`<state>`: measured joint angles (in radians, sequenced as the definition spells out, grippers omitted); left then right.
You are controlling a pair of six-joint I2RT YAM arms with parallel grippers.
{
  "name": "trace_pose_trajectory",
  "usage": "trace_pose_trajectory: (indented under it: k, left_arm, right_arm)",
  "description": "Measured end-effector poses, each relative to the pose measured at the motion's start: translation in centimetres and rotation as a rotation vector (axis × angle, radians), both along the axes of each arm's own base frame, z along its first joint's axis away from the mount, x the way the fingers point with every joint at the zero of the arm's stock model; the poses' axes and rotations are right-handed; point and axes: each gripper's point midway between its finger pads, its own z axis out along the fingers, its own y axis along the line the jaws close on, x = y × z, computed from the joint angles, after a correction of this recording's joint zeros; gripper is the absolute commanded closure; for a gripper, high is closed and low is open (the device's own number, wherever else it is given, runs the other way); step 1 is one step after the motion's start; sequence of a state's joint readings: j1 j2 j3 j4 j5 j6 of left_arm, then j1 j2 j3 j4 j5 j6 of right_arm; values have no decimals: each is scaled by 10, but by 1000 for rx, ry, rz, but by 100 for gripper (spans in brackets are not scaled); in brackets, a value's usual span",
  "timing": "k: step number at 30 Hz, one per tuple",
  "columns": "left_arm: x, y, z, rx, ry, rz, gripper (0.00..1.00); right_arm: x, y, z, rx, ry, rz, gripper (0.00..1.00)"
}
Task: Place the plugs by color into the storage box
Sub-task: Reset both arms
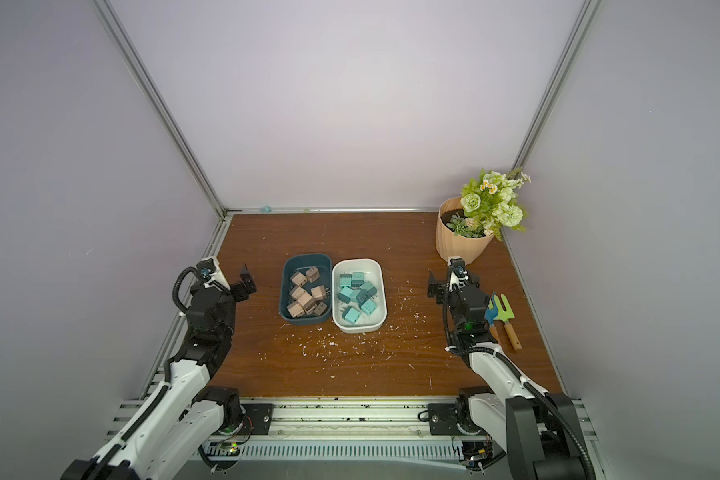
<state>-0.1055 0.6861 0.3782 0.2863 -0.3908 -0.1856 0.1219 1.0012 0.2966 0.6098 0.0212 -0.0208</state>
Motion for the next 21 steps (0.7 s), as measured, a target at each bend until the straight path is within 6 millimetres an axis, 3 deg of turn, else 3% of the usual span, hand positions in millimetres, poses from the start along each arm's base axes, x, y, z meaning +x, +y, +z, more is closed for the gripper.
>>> trace_pose_trajectory:
  k: [6,11,15,21]
  left_arm:
    - [-50,15,-4,-34,6,66,0]
    - [-83,29,5,-50,-53,140,0]
    - [-84,33,-6,-41,-2,169,0]
    - [-70,31,-28,-34,49,166,0]
  right_arm:
    - [-32,-4,-23,21,58,-6,1]
    - [-43,-5,-17,43,35,-8,1]
    - [-44,-5,-17,50,35,-10,1]
    - [-41,-6,-33,42,89,-18,1]
